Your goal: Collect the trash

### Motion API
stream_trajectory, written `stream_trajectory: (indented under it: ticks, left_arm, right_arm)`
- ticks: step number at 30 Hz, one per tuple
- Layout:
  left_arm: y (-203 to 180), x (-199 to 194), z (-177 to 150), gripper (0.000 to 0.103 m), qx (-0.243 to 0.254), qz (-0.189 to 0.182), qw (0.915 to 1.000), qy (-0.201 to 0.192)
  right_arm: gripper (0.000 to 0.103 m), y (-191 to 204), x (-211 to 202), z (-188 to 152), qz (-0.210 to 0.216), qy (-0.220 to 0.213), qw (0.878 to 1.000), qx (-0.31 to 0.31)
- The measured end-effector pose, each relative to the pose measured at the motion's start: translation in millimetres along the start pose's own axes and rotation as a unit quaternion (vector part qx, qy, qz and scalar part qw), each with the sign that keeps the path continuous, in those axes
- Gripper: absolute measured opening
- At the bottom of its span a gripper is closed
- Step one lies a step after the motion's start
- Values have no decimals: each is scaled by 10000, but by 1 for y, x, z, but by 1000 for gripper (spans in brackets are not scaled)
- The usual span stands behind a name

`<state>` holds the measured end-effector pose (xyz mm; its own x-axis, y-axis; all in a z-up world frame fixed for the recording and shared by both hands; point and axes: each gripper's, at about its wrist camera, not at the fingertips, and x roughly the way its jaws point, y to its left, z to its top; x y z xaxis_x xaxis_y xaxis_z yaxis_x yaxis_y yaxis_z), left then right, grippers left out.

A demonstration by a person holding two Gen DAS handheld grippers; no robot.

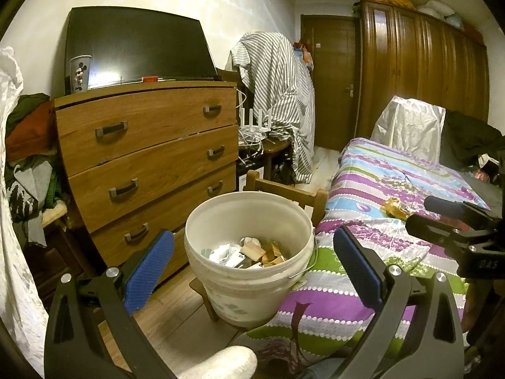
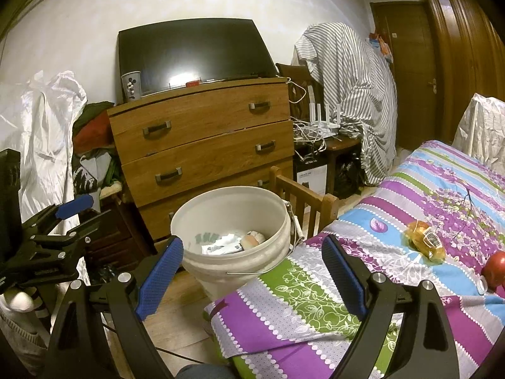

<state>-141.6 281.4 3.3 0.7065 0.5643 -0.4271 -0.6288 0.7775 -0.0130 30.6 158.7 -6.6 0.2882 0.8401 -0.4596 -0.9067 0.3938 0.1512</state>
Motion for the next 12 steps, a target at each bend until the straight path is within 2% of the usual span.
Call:
stream_trajectory:
  ticks: [5,8,12]
  left_arm:
    - [4,5,-1,98,-55,-26,9999,102]
    - [3,7,-2,98,-64,125,9998,168]
    - [3,8,-3,98,-49,146,9997,197]
  right_arm:
    - [89,1,0,0,8,11,10000,1]
    - [92,1,0,2,12,2,10000,-5]
    - [93,2,0,2,23,-2,10000,-4]
